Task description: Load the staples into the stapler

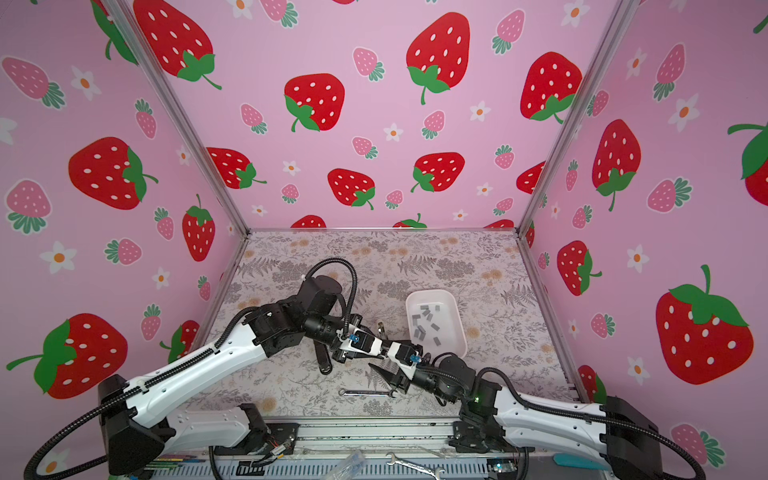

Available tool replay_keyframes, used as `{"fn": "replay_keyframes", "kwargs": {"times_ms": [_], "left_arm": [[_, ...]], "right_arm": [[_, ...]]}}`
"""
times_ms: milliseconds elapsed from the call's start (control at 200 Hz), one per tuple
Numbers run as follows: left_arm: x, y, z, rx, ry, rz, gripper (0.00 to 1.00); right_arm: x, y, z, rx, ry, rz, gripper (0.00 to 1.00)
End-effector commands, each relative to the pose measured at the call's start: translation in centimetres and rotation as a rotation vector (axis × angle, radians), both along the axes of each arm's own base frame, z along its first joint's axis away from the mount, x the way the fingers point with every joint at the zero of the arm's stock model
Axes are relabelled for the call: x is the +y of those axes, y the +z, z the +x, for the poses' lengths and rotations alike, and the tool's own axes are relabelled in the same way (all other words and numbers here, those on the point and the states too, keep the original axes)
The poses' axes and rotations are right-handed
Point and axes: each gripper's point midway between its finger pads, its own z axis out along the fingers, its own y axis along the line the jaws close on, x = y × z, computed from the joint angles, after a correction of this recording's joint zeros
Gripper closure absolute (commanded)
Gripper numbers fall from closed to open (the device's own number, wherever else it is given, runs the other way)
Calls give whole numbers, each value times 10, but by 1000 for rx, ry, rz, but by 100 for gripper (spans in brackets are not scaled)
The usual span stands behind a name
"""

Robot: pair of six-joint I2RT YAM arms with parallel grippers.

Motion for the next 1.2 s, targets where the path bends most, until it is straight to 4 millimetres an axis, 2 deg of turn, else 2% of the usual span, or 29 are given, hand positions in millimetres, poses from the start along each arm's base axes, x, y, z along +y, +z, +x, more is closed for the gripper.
{"fn": "replay_keyframes", "kwargs": {"times_ms": [0, 30, 140, 260, 280, 355, 430, 500, 545, 650, 680, 735, 840, 915, 1056, 1196], "left_arm": [[1, 7, -8, -2, -46, -20, 100], [1, 8, -8, -5, -47, -21, 100], [2, 8, -8, -9, -47, -27, 100], [2, 8, -7, -13, -38, -24, 100], [2, 8, -6, -17, -34, -25, 96], [2, 9, -2, -32, -8, -34, 70], [3, 14, 5, -53, 33, -67, 55], [4, 20, 19, -50, 113, -112, 36], [8, 29, 31, -47, 169, -147, 30], [23, 45, 67, -37, 331, -192, 29], [30, 49, 79, -39, 388, -202, 29], [44, 55, 98, -57, 476, -218, 29], [71, 55, 132, -125, 627, -228, 28], [91, 50, 153, -171, 728, -221, 27], [123, 45, 177, -242, 863, -182, 27], [140, 38, 185, -297, 893, -154, 26]], "right_arm": [[4, 19, 1, -33, -6, 44, 47], [4, 20, 1, -32, -6, 46, 48], [3, 21, 2, -31, -10, 48, 63], [0, 22, 2, -26, -19, 58, 74], [0, 21, 2, -24, -19, 58, 75], [-1, 21, 3, -11, -26, 63, 77], [-2, 20, 8, 19, -51, 70, 79], [1, 18, 10, 62, -60, 69, 81], [4, 15, 11, 92, -62, 59, 83], [11, 8, 17, 176, -103, 41, 86], [16, -3, 18, 209, -115, 12, 87], [21, -10, 20, 251, -136, -7, 87], [32, -26, 27, 353, -217, -56, 89], [37, -46, 37, 448, -301, -107, 91], [51, -80, 40, 567, -372, -192, 100], [57, -104, 45, 643, -435, -224, 100]]}}
